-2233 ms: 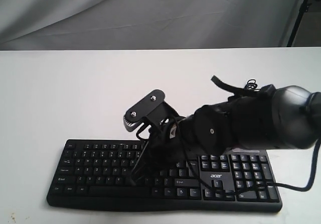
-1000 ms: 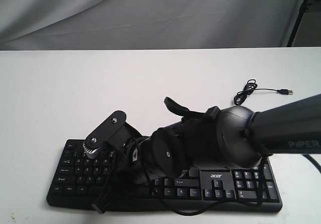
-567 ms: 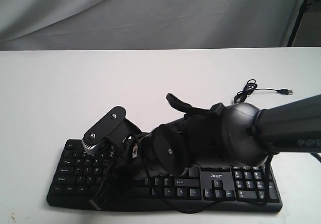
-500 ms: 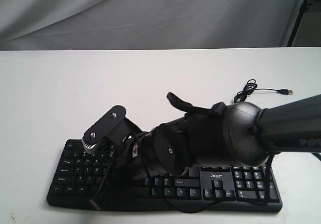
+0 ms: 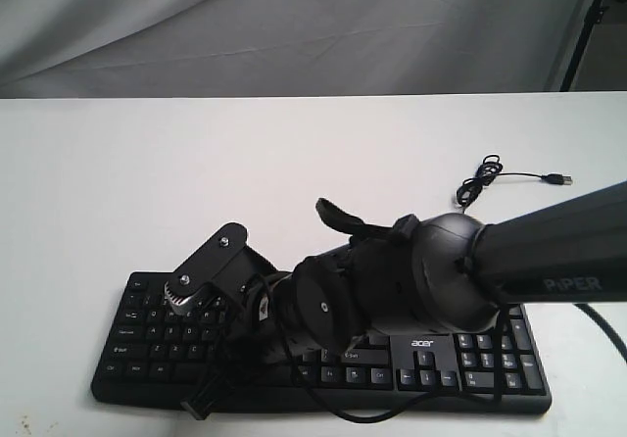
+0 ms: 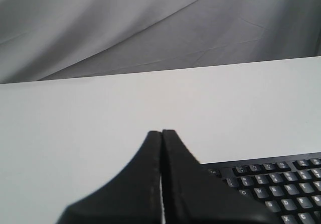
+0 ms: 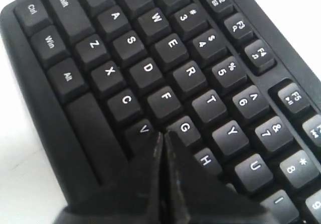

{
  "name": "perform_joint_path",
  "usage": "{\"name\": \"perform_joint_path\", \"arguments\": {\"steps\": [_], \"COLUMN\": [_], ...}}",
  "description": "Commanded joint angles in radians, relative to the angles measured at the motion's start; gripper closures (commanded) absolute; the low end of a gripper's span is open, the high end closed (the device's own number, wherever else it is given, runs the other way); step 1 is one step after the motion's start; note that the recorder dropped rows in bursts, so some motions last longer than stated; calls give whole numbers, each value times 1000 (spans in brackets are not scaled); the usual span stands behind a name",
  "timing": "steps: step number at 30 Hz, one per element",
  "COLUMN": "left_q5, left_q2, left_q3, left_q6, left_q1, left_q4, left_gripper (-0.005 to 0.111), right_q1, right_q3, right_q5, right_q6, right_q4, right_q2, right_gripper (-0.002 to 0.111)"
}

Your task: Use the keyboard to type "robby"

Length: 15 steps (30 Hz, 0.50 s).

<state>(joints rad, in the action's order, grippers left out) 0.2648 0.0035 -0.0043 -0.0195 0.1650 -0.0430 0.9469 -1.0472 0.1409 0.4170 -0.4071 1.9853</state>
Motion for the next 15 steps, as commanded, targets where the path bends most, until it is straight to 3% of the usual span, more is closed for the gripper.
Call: {"name": "perform_joint_path", "arguments": {"steps": [1,15], "left_q5": [-7,-7], "left_q2": [-3,-3], "left_q3": [4,4], "left_q6": [-3,-3], "left_q1": [6,6], "left_q4": [-5,-5], "left_gripper": [107,107], "right_q1": [1,-55], "right_q3": [-1,-3], "right_q5": [0,28], "right_q6": [-5,-9], "right_q4": [3,3], "right_q2": [-9,-135], "right_gripper": [108,108]}}
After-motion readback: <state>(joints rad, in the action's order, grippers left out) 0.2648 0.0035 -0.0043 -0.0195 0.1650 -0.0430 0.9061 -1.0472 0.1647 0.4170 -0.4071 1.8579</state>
